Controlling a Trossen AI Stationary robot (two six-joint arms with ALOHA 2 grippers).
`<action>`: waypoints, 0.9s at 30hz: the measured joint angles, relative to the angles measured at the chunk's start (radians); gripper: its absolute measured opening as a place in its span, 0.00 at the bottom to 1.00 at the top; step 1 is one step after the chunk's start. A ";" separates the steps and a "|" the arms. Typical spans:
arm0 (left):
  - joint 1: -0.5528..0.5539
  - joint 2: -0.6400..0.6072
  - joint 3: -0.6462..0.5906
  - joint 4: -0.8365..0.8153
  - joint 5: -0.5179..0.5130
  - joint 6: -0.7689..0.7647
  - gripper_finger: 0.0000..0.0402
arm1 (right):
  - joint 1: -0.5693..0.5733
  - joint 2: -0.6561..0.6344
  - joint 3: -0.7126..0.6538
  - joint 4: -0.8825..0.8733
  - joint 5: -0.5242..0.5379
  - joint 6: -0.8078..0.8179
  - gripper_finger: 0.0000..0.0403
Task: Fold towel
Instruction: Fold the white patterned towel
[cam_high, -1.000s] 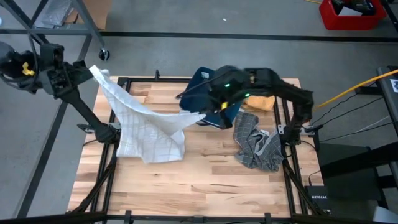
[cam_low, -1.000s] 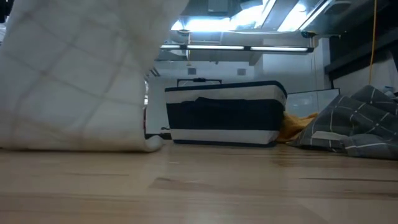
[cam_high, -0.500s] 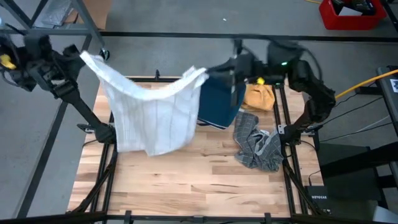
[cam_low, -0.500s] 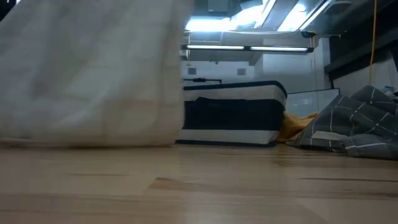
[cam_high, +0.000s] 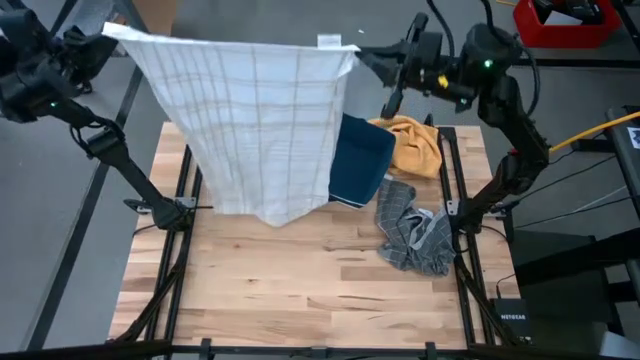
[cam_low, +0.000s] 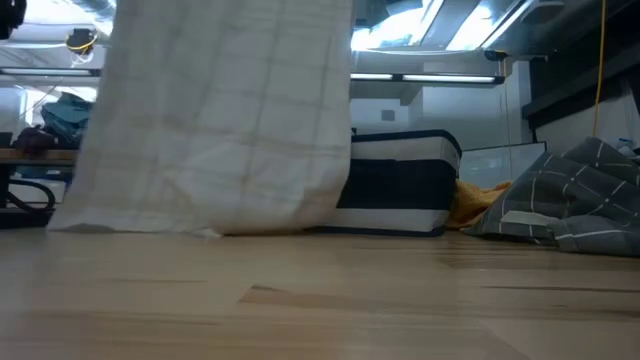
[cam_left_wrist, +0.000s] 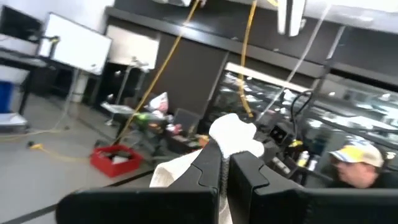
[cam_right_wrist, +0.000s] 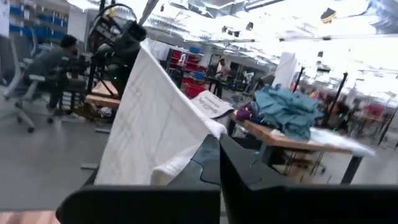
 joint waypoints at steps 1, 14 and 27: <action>0.000 0.000 0.004 0.000 -0.004 0.005 0.00 | -0.022 0.002 0.000 -0.001 -0.025 0.021 0.00; -0.046 0.002 0.069 -0.007 -0.253 0.307 0.00 | -0.227 0.008 0.001 -0.012 -0.384 0.255 0.00; -0.244 -0.014 0.087 -0.138 -0.261 0.338 0.00 | -0.291 0.014 0.003 -0.123 -0.623 0.290 0.00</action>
